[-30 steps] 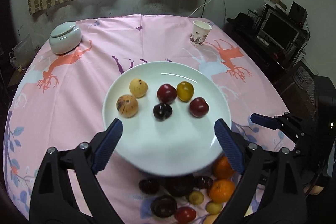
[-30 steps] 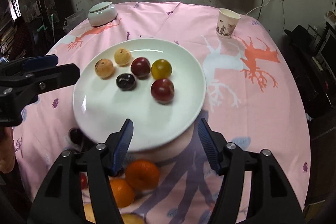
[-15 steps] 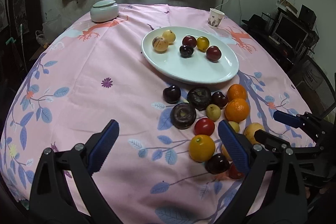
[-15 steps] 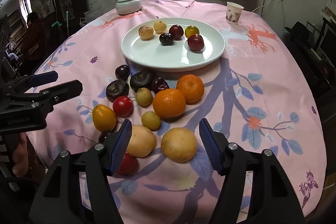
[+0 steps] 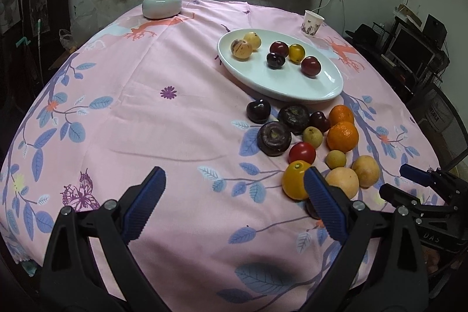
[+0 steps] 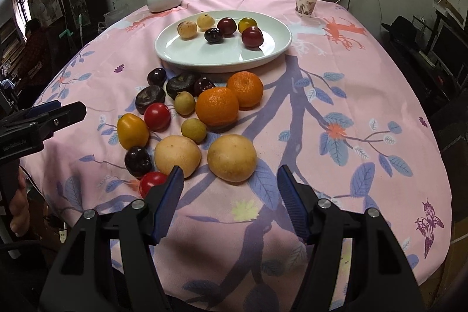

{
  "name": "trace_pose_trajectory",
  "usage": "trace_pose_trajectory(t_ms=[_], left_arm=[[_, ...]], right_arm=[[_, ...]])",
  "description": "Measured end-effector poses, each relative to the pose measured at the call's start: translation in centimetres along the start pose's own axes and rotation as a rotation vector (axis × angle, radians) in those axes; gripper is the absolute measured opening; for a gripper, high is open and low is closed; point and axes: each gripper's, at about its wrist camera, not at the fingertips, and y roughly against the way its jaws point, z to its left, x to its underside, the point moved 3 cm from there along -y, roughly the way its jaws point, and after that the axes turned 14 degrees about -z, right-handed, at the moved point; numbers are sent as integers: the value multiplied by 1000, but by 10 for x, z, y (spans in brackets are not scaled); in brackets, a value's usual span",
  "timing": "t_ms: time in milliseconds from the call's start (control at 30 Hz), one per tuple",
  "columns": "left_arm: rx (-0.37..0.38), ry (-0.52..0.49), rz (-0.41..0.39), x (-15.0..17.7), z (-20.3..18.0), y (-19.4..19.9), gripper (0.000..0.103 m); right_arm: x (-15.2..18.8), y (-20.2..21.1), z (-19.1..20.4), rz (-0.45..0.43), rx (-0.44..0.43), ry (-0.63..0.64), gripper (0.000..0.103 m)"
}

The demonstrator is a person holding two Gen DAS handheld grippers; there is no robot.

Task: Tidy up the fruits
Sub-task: 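Grasp a large pale yellow fruit with the right gripper while the left grasps an orange fruit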

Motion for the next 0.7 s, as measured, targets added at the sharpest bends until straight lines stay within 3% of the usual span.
trace_pose_trajectory(t_ms=[300, 367, 400, 433, 700], left_arm=[[11, -34, 41, 12, -3, -12, 97], [7, -37, 52, 15, -4, -14, 97], [5, -42, 57, 17, -5, -16, 97], [3, -49, 64, 19, -6, -17, 97], [-33, -165, 131, 37, -22, -34, 97]], right_arm=[[8, -36, -7, 39, -20, -22, 66], [12, -47, -13, 55, -33, -63, 56], [11, -46, -14, 22, -41, -71, 47], [11, -46, -14, 21, -52, -76, 45], [10, -14, -15, 8, -54, -80, 45]])
